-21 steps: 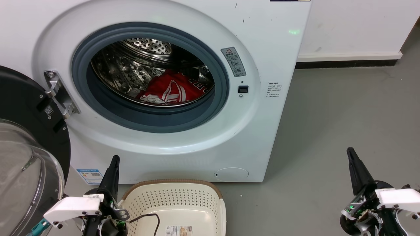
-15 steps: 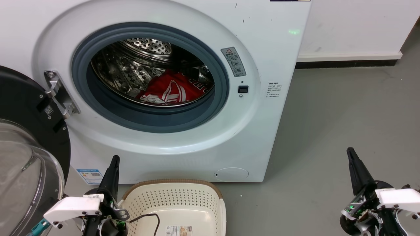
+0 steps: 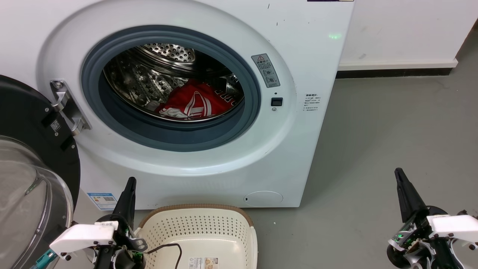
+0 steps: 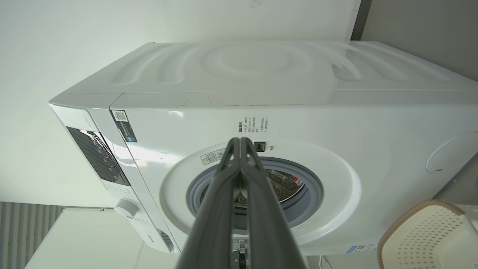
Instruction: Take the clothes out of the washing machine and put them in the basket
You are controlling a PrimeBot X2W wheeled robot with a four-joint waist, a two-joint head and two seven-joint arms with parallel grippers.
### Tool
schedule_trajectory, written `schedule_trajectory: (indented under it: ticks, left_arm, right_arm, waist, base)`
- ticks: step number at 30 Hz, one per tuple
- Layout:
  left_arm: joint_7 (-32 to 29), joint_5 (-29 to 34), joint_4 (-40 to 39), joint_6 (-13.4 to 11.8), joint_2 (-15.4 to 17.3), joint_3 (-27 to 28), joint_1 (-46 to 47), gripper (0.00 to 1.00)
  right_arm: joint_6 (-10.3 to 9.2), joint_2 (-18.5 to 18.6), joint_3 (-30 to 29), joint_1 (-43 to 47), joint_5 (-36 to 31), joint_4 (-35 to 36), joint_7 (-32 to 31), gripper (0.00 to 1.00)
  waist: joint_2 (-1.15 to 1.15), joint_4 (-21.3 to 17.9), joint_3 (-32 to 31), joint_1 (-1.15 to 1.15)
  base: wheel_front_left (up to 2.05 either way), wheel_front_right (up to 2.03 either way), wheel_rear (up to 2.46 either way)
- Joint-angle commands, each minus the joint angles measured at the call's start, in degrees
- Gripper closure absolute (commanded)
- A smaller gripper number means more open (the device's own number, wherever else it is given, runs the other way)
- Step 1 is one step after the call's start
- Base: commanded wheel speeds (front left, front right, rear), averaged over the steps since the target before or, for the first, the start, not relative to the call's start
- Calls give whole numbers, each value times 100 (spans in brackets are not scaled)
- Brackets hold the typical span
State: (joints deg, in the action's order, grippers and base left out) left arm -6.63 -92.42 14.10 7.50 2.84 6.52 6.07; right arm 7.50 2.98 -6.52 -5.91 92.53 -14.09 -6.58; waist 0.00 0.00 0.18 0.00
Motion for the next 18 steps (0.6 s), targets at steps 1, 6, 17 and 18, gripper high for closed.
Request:
schedule_trajectory:
  ticks: [1,6,17,18]
  left_arm:
    - [3,1,-1,16,8,6,45,100]
    - [3,1,-1,16,8,6,45,100]
    - [3,1,-1,16,8,6,45,100]
    - [3,1,-1,16,8,6,45,100]
  right_arm:
    - [-2,-15,1,-75,-25,-7,-3,100]
    - [-2,-15,1,-75,-25,-7,-3,100]
    - [-2,-15,1,-75,-25,-7,-3,100]
    - [-2,-15,1,-75,-25,-7,-3,100]
  waist:
    - [0,0,0,0]
    - [0,0,0,0]
    - [0,0,0,0]
    - [0,0,0,0]
  base:
    - [0,0,0]
    - [0,0,0]
    - [0,0,0]
    - [0,0,0]
